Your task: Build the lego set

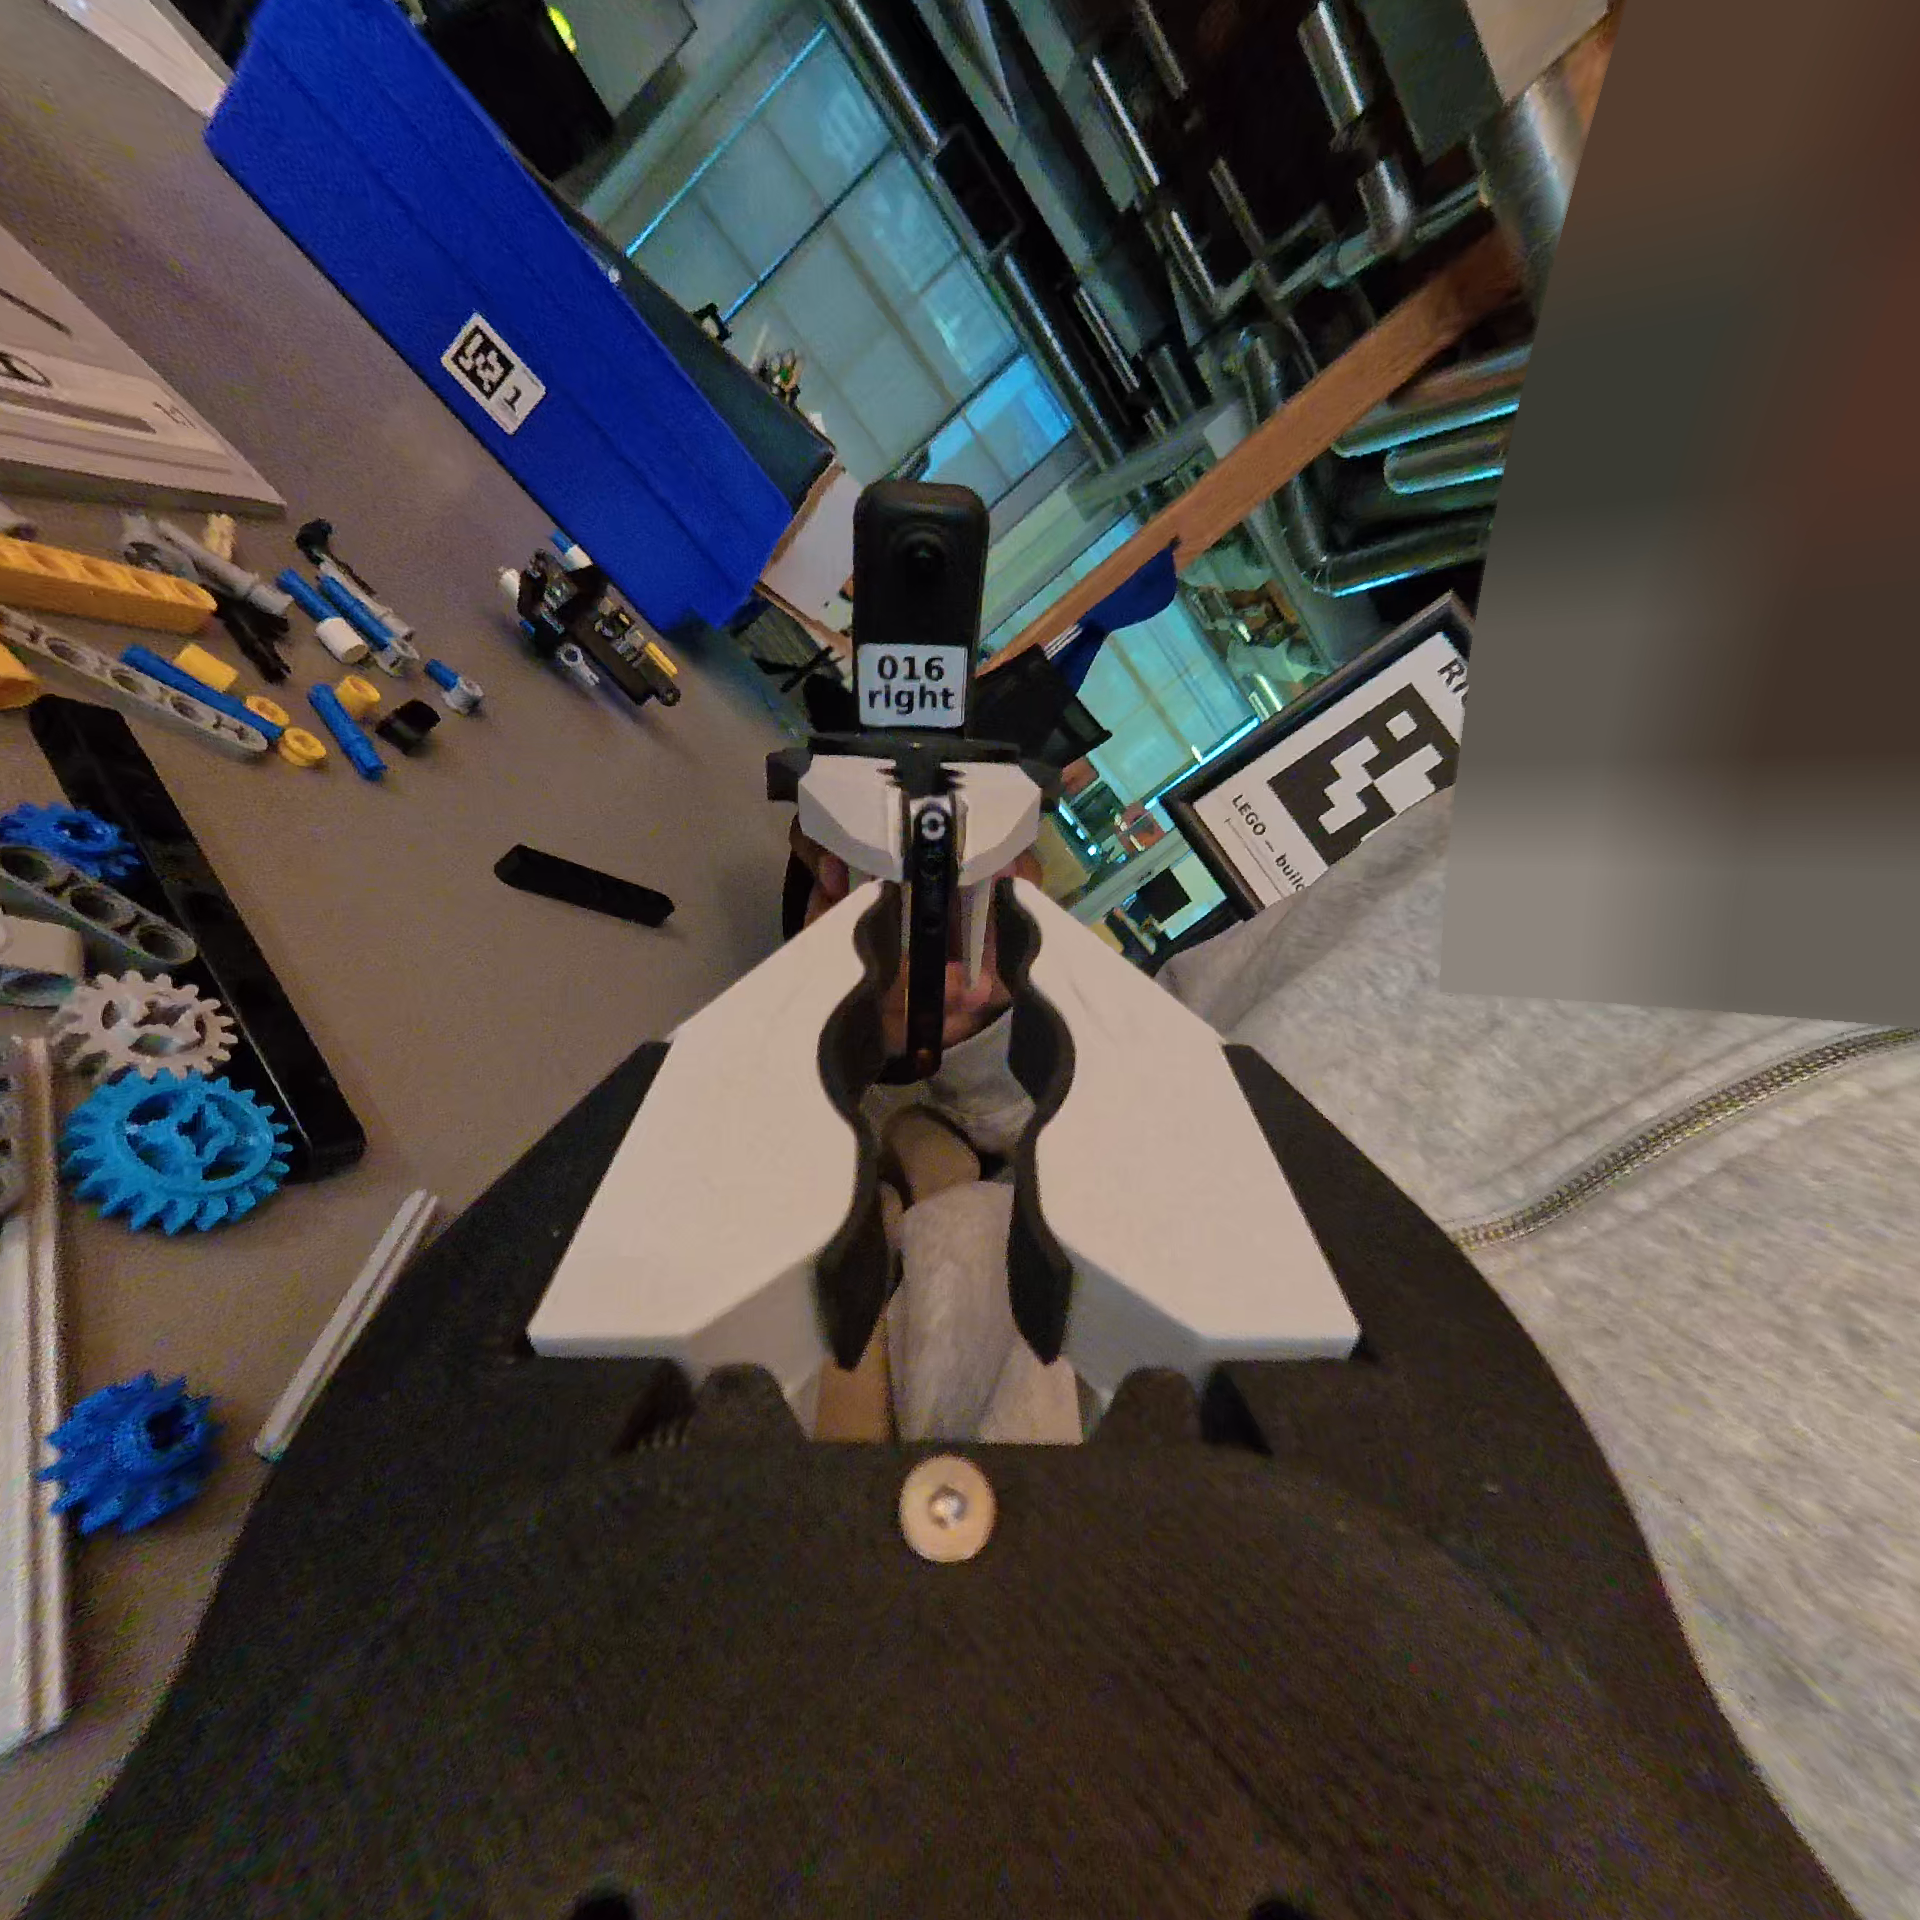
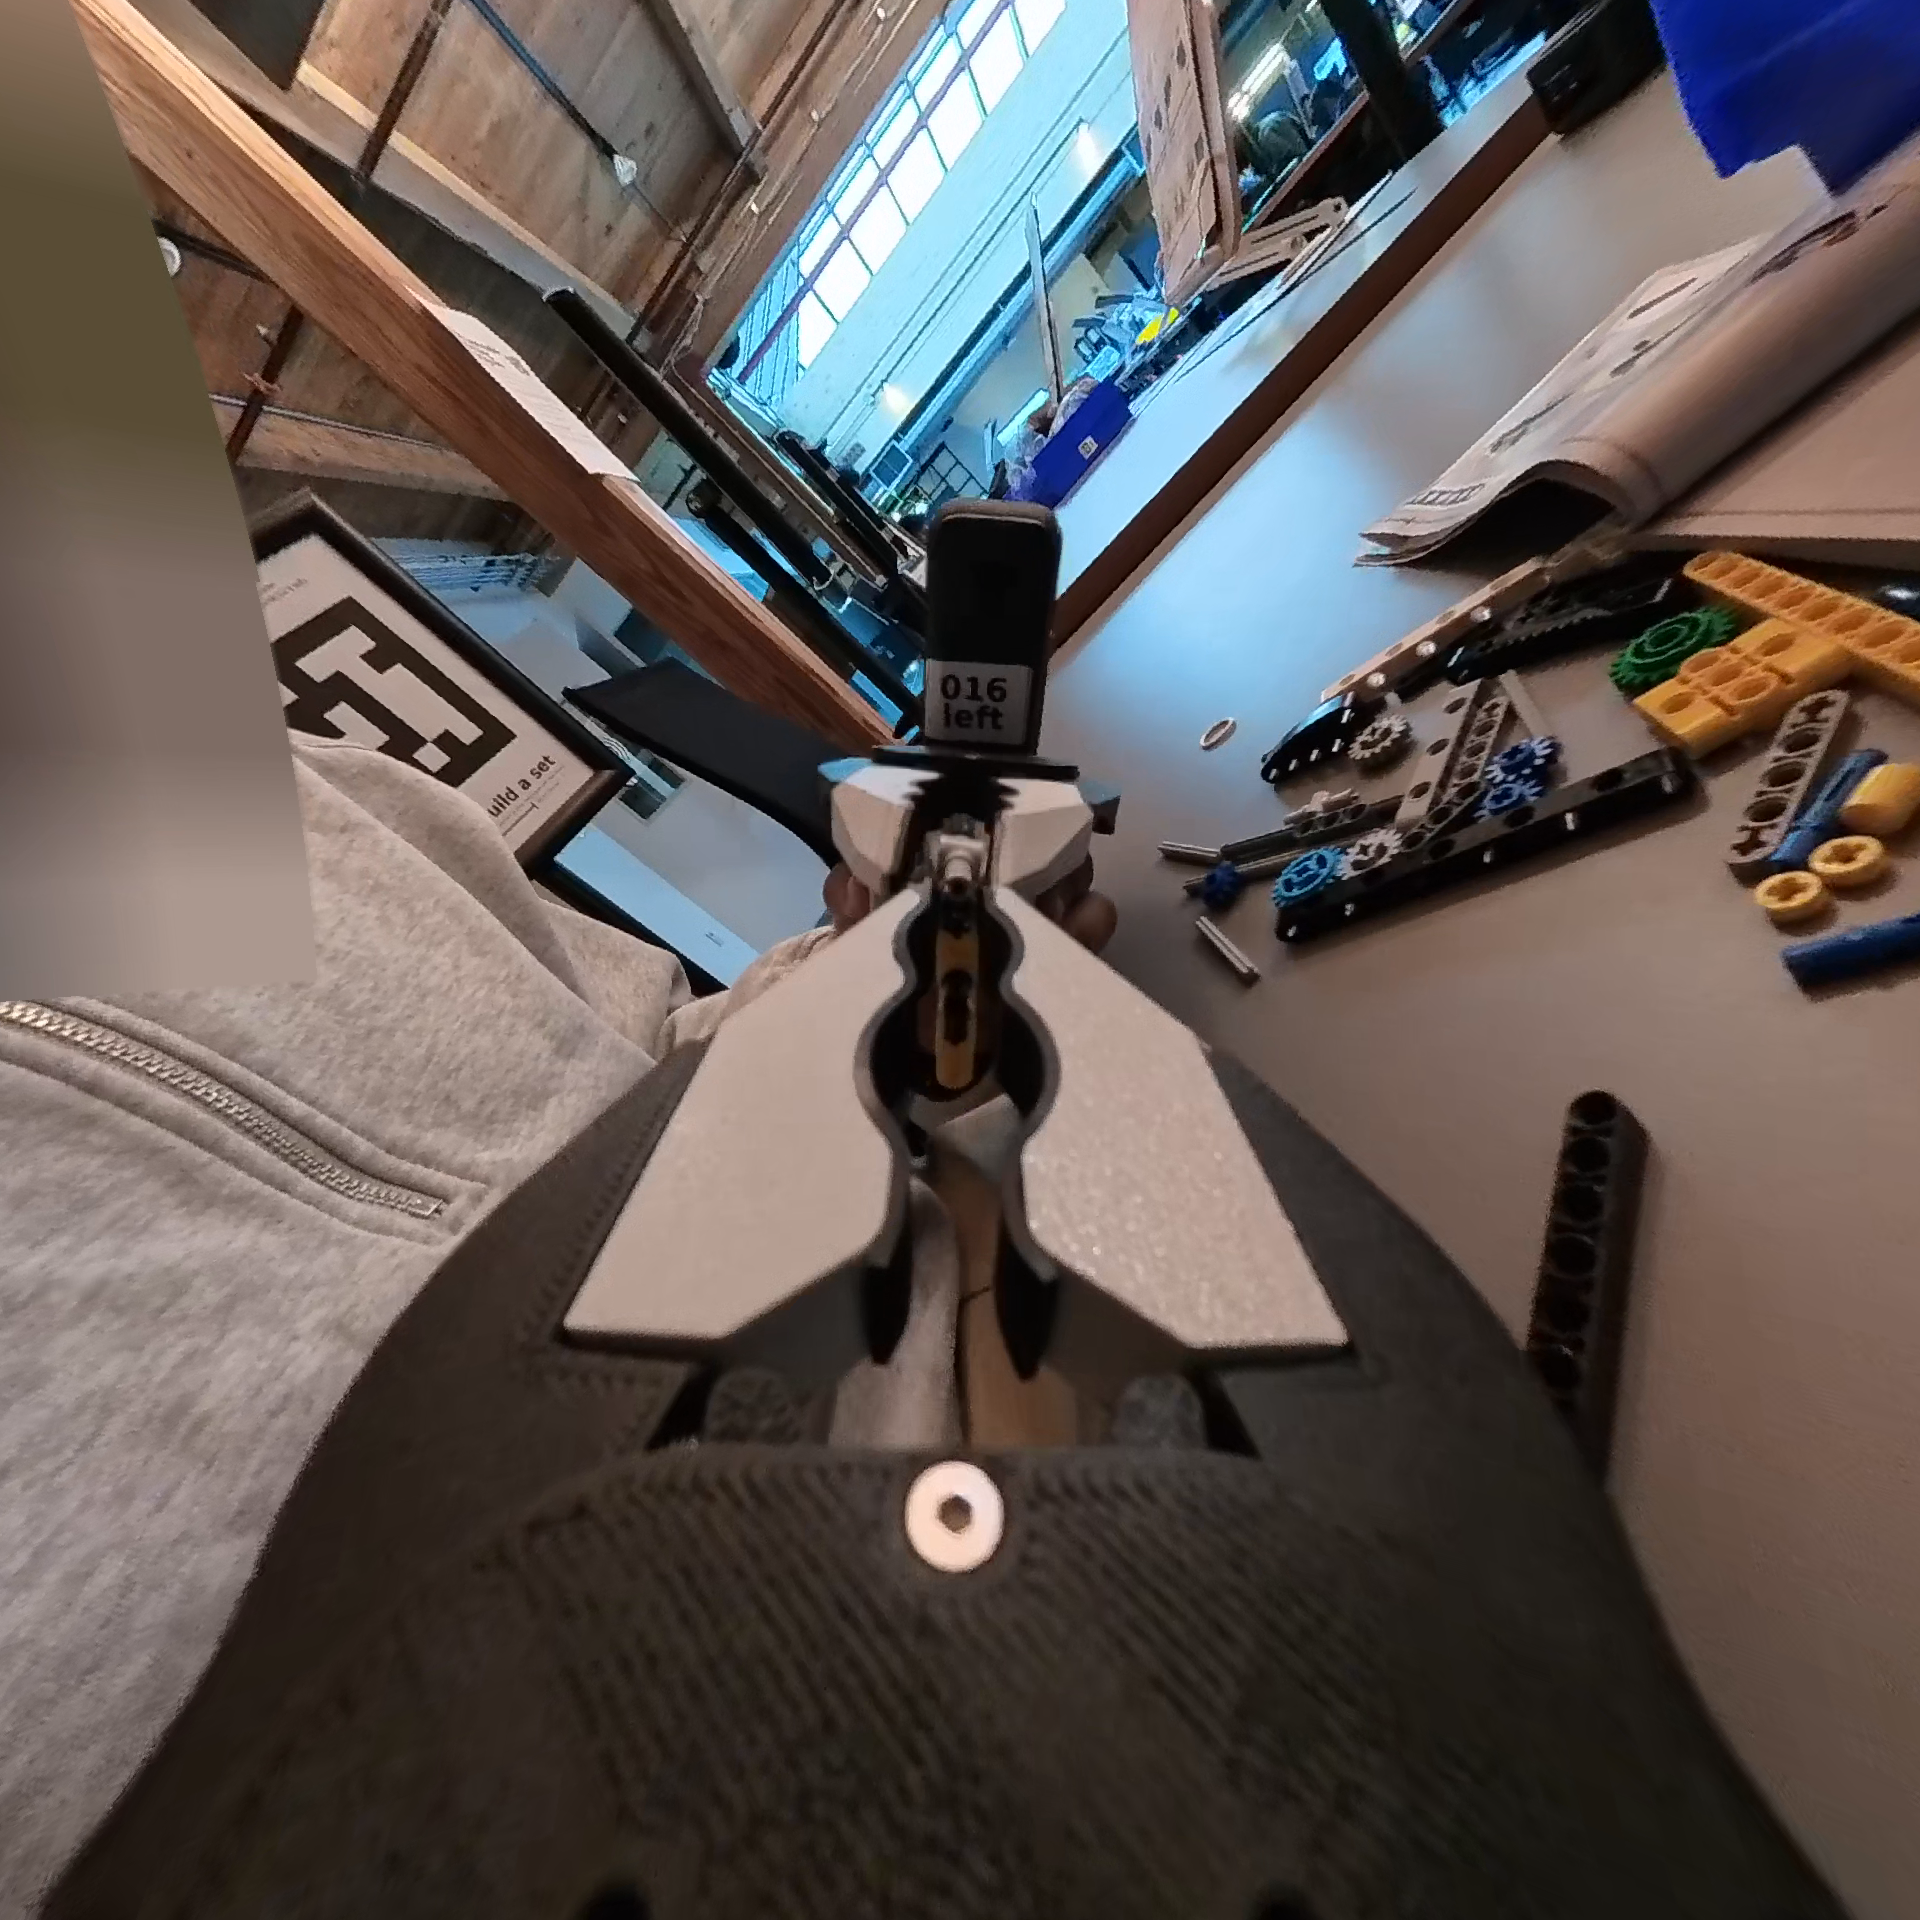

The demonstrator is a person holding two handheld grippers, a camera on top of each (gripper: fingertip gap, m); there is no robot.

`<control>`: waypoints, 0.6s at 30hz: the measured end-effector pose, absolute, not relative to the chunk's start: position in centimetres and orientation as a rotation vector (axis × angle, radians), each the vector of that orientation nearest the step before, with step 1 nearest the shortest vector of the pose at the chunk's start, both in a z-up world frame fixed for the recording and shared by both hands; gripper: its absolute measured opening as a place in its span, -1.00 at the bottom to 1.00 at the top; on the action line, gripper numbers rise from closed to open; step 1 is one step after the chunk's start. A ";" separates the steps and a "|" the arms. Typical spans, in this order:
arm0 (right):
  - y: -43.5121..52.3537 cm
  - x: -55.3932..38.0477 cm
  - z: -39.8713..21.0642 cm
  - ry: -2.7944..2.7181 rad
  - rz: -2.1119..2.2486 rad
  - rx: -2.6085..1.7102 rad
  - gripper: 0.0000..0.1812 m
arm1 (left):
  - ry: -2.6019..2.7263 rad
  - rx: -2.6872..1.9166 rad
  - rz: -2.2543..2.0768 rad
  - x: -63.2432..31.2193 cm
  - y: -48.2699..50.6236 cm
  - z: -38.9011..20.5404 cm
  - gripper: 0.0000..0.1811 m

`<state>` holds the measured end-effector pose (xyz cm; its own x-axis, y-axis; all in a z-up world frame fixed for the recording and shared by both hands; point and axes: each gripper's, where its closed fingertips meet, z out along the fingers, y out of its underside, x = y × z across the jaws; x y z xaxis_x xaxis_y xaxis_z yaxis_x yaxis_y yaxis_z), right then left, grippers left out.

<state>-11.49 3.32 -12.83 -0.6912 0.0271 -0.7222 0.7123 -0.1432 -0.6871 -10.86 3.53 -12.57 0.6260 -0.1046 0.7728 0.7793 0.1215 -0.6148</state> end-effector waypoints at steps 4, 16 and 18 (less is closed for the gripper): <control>3.2 -11.3 -12.9 1.655 -1.873 0.827 -0.95 | -0.651 -1.363 -0.684 -10.5 4.1 -13.3 -0.95; 6.3 -13.7 -12.2 1.856 -2.003 0.911 -0.65 | -0.680 -1.304 -0.676 -11.3 3.6 -12.8 -0.95; 9.2 -15.7 -12.4 2.040 -2.053 1.056 -0.61 | -0.697 -1.283 -0.662 -11.6 3.4 -12.7 -0.95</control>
<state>-15.67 9.19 -12.38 -0.7632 0.4133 -0.4968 0.4942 -0.1220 -0.8607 -11.65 3.37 -12.73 0.6284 -0.0537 0.7760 0.7723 0.1629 -0.6141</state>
